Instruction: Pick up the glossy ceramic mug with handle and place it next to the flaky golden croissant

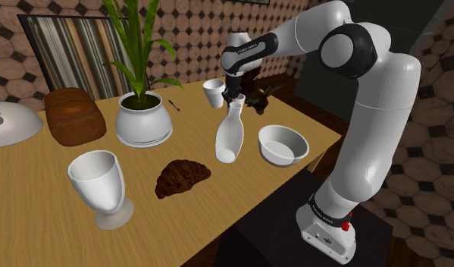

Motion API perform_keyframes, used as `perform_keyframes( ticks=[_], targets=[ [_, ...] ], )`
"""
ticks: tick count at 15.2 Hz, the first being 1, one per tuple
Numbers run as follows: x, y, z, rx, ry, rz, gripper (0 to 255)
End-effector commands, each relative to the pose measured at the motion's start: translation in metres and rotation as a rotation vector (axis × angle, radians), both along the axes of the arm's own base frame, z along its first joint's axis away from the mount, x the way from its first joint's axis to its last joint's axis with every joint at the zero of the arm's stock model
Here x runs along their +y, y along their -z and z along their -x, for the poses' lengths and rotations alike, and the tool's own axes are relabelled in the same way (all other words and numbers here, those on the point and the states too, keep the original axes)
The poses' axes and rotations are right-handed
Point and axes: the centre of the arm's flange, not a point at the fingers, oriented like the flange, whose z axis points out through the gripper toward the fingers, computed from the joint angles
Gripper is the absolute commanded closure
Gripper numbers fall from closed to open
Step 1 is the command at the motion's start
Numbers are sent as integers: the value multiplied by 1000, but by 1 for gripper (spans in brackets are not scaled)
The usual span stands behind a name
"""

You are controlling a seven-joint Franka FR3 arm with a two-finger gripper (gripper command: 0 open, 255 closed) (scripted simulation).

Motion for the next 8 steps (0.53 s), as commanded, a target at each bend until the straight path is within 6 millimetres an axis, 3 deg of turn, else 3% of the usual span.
perform_keyframes(
  ticks=[1,8],
  targets=[
    [-2,-12,1,-1,2,1,255],
    [-2,-49,1,-1,2,1,255]
  ],
)
